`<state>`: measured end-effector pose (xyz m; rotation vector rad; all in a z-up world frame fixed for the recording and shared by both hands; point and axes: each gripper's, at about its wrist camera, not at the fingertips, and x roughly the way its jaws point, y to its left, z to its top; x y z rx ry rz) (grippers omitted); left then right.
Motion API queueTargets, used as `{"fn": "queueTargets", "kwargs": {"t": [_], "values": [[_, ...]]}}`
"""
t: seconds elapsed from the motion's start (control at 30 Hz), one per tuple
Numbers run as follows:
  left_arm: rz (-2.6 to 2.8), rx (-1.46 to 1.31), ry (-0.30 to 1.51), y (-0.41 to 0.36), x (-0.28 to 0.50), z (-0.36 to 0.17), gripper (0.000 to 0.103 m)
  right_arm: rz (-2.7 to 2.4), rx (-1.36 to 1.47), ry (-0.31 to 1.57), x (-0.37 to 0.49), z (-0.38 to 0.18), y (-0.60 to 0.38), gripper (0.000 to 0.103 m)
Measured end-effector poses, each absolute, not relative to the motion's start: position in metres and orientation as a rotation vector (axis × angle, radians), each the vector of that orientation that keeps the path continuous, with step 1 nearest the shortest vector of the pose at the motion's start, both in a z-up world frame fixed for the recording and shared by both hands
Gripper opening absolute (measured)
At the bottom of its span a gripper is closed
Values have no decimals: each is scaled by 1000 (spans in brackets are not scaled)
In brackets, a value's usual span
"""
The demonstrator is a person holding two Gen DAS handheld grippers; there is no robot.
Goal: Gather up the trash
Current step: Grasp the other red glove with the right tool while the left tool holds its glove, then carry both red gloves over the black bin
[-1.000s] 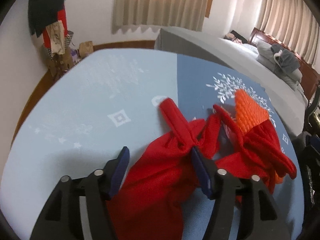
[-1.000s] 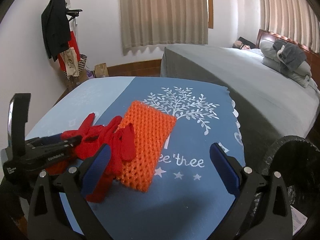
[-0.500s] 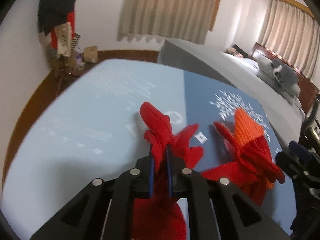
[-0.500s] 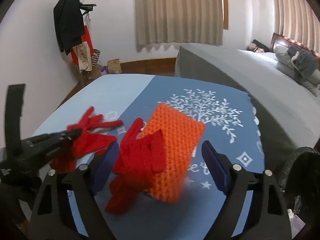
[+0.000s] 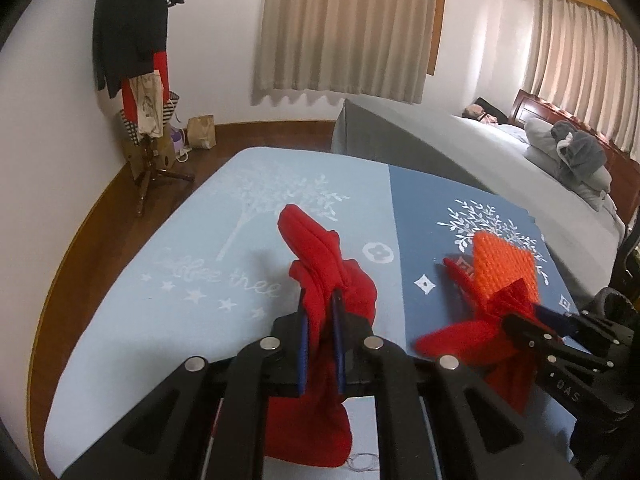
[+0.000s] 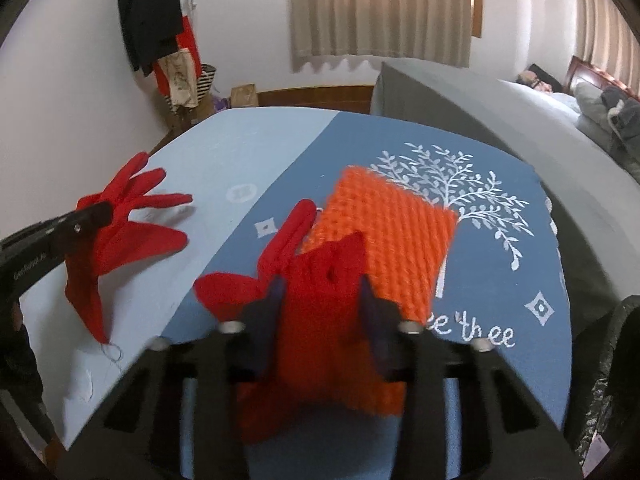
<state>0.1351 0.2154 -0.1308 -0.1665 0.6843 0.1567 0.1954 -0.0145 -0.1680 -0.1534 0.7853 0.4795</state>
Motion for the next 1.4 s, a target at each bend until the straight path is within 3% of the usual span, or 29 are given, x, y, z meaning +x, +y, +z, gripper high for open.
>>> {"fn": "queueTargets", "kwargs": {"t": [0.77, 1.4], "values": [[63, -137, 597, 165, 117, -83, 10, 522, -1, 618, 138, -73, -86, 13], [-54, -97, 546, 109, 107, -56, 10, 380, 48, 536, 112, -47, -159, 13]]}}
